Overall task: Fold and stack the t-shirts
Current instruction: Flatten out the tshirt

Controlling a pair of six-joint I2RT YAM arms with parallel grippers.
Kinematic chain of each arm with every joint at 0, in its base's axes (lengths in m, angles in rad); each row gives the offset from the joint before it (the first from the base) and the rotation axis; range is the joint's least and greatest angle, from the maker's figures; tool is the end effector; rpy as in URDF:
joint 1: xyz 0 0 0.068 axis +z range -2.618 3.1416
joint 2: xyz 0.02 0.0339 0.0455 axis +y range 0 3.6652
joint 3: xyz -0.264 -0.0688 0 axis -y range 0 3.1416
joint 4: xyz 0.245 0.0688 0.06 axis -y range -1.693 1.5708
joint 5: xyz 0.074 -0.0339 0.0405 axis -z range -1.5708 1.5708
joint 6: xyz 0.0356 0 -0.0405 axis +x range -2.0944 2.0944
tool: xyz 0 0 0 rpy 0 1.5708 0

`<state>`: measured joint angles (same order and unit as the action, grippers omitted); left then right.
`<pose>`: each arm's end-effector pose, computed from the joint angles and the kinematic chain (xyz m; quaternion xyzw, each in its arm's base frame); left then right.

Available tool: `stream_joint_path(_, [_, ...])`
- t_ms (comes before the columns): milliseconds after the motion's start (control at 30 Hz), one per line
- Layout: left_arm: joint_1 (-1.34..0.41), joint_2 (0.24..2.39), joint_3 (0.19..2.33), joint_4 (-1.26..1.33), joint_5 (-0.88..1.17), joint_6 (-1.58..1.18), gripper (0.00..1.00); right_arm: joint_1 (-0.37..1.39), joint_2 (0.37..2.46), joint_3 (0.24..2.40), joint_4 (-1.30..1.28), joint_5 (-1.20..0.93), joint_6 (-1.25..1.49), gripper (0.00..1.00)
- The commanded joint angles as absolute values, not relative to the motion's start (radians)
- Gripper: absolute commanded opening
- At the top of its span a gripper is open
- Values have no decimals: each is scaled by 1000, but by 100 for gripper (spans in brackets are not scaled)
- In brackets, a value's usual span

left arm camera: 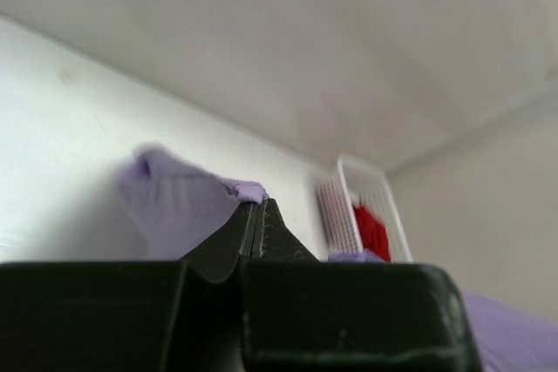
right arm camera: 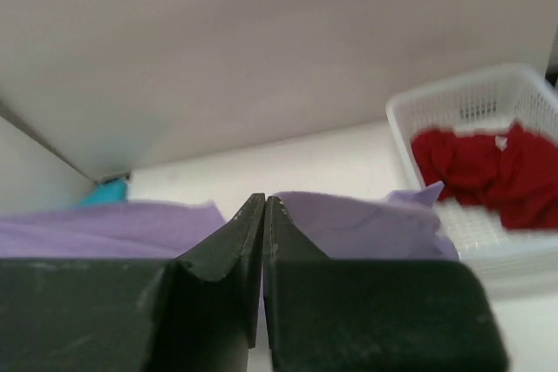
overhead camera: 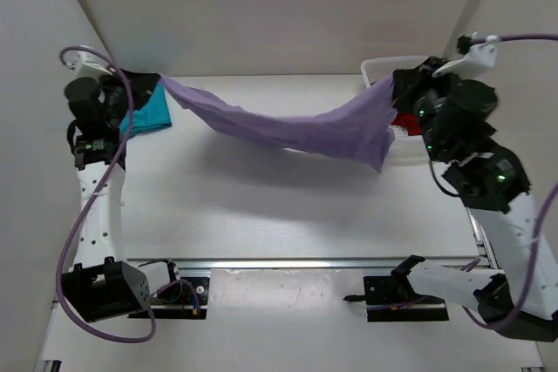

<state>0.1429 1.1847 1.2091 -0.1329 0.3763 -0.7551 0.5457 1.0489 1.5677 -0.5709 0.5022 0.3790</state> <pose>0.2696 0.0256 0.4124 -0.2049 0.7130 -0.3304 0.5835 0.1597 0.0769 0.5105 0.1120 0.7143 0.1362 0.6772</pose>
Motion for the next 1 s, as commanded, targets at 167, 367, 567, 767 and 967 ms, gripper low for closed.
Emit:
stream_joint_path(167, [242, 1141, 1463, -308, 431, -709, 0, 868, 1305, 2092, -581, 892, -36, 0])
stream_joint_path(367, [197, 1175, 1480, -351, 271, -635, 0, 370, 1496, 2145, -724, 212, 167, 0])
stream_joint_path(567, [75, 1363, 1379, -298, 140, -607, 0, 181, 1733, 2107, -662, -55, 195, 0])
stream_joint_path(767, [48, 1708, 1674, -330, 169, -644, 0, 123, 2096, 2530, -706, -139, 257, 0])
stream_joint_path(967, [81, 1888, 2249, -414, 181, -725, 0, 40, 1992, 2544, -369, -189, 374, 0])
